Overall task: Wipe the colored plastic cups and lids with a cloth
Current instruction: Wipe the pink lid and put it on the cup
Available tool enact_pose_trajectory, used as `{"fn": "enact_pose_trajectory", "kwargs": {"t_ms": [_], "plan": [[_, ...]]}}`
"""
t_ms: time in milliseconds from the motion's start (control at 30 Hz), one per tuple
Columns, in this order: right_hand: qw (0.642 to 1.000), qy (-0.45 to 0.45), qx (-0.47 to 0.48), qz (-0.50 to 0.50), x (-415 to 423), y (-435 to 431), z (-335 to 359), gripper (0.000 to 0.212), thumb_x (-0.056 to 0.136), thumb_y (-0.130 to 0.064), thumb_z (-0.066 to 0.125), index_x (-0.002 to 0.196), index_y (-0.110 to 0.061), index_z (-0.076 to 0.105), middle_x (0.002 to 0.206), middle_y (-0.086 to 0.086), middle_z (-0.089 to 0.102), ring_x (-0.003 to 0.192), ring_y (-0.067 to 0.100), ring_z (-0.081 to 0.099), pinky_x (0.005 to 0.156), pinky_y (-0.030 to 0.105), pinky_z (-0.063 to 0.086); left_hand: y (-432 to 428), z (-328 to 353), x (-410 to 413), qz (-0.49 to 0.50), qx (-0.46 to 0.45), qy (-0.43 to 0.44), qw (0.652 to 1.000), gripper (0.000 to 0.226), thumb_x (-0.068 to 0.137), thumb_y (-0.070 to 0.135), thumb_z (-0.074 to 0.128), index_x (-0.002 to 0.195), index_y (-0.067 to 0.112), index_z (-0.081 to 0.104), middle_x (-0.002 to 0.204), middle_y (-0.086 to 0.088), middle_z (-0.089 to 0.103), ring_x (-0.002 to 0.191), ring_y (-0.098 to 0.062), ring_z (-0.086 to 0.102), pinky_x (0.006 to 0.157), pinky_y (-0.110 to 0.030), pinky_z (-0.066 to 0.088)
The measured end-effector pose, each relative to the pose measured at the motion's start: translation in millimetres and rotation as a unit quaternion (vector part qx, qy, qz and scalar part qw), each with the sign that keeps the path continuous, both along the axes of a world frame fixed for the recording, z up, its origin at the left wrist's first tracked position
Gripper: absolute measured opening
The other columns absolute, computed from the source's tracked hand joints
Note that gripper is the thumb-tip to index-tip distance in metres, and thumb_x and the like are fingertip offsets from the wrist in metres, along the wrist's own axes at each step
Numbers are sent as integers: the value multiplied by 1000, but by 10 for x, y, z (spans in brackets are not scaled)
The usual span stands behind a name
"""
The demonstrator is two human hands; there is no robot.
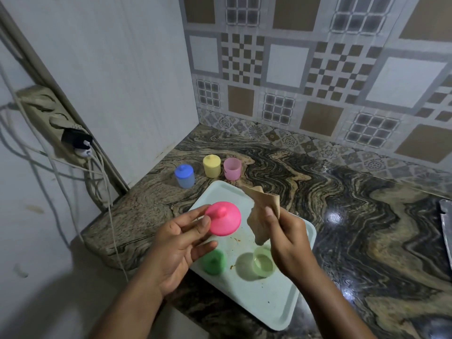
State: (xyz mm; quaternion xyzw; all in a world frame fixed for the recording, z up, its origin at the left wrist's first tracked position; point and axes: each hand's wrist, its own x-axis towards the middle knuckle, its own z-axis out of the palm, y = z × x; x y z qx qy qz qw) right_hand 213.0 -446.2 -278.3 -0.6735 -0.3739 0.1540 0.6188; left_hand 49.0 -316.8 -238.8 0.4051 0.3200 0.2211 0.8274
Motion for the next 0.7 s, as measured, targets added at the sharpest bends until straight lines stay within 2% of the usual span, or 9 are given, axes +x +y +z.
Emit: {"fn": "enact_pose_trajectory", "kwargs": {"t_ms": [100,167,267,367,433,500,567,633,700], "plan": [[994,80,49,51,-205,-24,137,45,103,-35,46,91,0,71,66,17,64,62,15,57,58,33,47,6,39,47,37,1,2,999,63,65,18,85,123,3,66,97,-7,77,69,-7,71,53,-23,59],[994,72,48,67,-320,-17,156,40,102,-34,47,91,-5,71,73,5,67,70,11,58,61,37,47,-50,60,104,66,22,-2,998,60,63,23,86,118,6,69,103,-11,77,79,-11,75,56,-26,60],[994,70,60,63,-398,4,133,33,104,-30,45,90,-15,72,78,10,71,68,25,64,63,46,52,-194,49,179,98,106,5,990,44,85,16,68,129,14,65,114,-9,76,104,-19,74,71,-36,63],[996,54,44,57,-402,12,126,40,103,-39,45,90,-10,70,74,12,66,65,20,56,61,49,47,-305,72,213,98,168,-3,981,54,90,-2,62,138,22,54,115,-4,76,107,-18,73,76,-39,63],[997,43,44,48,-382,-7,144,33,104,-30,44,92,-15,71,74,13,66,65,26,59,60,49,49,-296,91,219,107,173,-1,979,56,86,0,64,137,21,54,114,-4,76,105,-19,73,73,-40,63],[998,-22,49,35,-360,-33,159,28,104,-19,45,106,-17,73,88,8,72,76,19,66,67,38,54,-236,89,198,129,159,8,979,54,80,9,68,133,14,57,109,-7,78,100,-20,75,67,-36,63],[989,-129,51,45,-361,-44,161,33,104,-16,46,127,-7,68,118,4,73,104,11,70,85,26,54,-190,90,170,136,142,21,980,50,80,12,69,129,9,60,104,-10,78,93,-20,76,62,-31,61],[974,-202,59,82,-381,-11,119,39,103,-15,48,137,-1,61,147,10,57,138,17,54,108,28,48,-161,81,131,123,135,31,983,37,88,7,66,125,9,64,104,-11,78,89,-18,76,60,-27,60],[966,-229,66,103,-384,22,85,41,104,-17,47,141,-2,57,155,11,47,144,18,47,111,32,47,-143,73,92,108,135,43,984,31,94,-1,59,121,12,67,103,-8,79,87,-14,76,57,-23,57]]}}
